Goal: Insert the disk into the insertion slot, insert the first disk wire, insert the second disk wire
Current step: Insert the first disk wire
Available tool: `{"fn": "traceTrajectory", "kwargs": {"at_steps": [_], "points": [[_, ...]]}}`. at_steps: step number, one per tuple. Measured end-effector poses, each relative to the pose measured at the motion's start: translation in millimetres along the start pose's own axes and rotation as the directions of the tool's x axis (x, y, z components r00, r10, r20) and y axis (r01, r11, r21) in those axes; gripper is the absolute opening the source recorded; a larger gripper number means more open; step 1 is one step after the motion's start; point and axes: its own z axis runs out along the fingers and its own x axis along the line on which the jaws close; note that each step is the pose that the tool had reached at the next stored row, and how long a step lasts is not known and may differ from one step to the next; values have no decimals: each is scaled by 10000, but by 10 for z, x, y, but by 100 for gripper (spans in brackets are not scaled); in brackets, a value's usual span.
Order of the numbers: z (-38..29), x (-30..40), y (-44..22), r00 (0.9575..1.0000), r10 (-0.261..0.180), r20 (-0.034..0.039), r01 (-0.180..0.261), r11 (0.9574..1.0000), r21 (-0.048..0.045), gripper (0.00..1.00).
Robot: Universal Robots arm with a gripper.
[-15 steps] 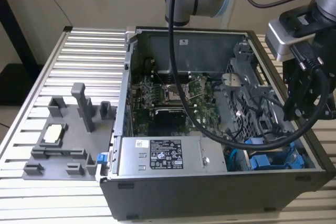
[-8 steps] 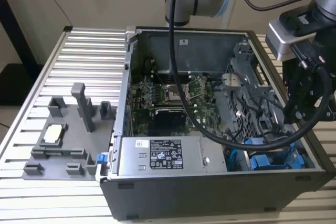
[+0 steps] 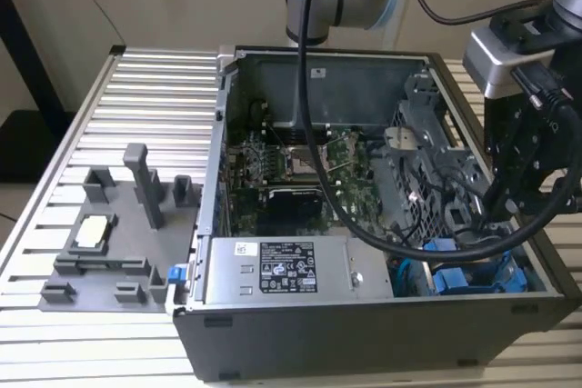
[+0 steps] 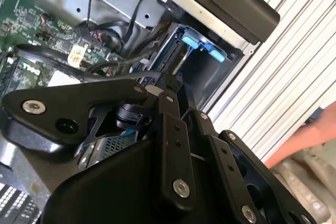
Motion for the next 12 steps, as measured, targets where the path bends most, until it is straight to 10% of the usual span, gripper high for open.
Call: {"fn": "traceTrajectory", "kwargs": {"at_steps": [12], "points": [[80,7,-146,9999,25,126,-14,9967,-808,19]]}}
